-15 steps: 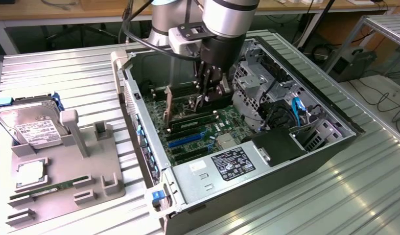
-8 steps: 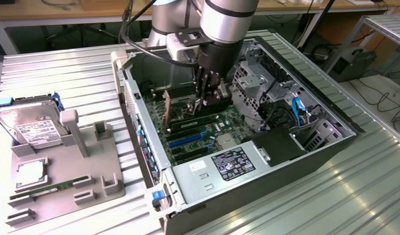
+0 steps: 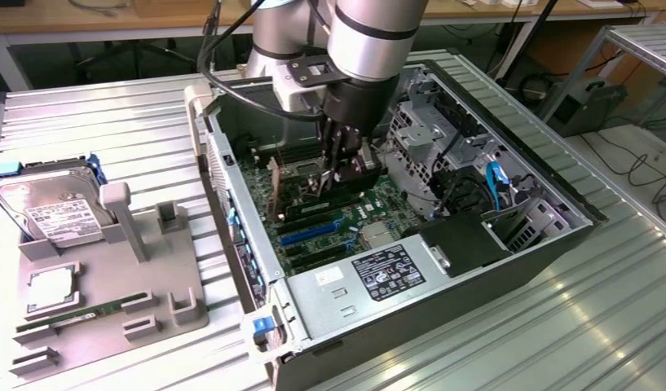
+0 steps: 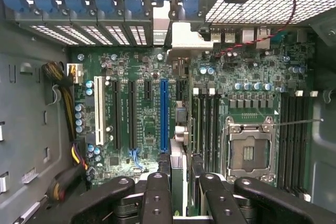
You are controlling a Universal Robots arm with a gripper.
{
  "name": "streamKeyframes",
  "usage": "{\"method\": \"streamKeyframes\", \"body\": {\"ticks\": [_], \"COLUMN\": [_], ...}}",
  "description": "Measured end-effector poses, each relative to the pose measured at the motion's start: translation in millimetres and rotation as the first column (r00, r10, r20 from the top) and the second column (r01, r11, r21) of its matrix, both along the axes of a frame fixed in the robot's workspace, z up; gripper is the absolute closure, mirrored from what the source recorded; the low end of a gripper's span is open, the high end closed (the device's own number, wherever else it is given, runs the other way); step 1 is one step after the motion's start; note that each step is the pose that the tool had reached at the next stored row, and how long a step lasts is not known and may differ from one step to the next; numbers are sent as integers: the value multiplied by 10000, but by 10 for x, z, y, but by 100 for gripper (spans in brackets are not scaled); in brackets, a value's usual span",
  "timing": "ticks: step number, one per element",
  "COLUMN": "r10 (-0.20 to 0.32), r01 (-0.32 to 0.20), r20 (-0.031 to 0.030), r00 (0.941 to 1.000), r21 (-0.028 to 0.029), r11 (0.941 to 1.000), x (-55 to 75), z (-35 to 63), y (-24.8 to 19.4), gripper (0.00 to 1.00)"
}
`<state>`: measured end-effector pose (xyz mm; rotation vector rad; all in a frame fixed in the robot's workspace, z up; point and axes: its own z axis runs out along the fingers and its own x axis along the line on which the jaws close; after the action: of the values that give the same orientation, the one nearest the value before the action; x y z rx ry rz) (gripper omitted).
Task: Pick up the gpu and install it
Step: 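Insert the gpu into the slot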
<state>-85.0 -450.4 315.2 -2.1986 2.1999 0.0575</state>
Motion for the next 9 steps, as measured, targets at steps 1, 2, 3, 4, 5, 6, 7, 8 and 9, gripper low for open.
{"method": "streamKeyframes", "body": {"ticks": [1, 2, 3, 4, 5, 6, 7, 8, 9], "r10": [0, 0, 0, 0, 0, 0, 0, 0, 0], "r01": [0, 0, 0, 0, 0, 0, 0, 0, 0], "r20": [0, 0, 0, 1, 0, 1, 1, 0, 0], "r00": [10000, 10000, 10000, 10000, 10000, 10000, 10000, 10000, 10000], "r21": [-2, -3, -6, -9, -16, -30, -52, -85, -115], "r11": [10000, 10000, 10000, 10000, 10000, 10000, 10000, 10000, 9999], "x": [-6, -13, -18, -26, -32, -36, -41, -44, -47], "z": [-10, -20, -28, -38, -45, -52, -59, -64, -73], "y": [-2, -4, -6, -9, -11, -12, -13, -13, -14], "gripper": [74, 74, 74, 74, 74, 74, 74, 74, 74]}}
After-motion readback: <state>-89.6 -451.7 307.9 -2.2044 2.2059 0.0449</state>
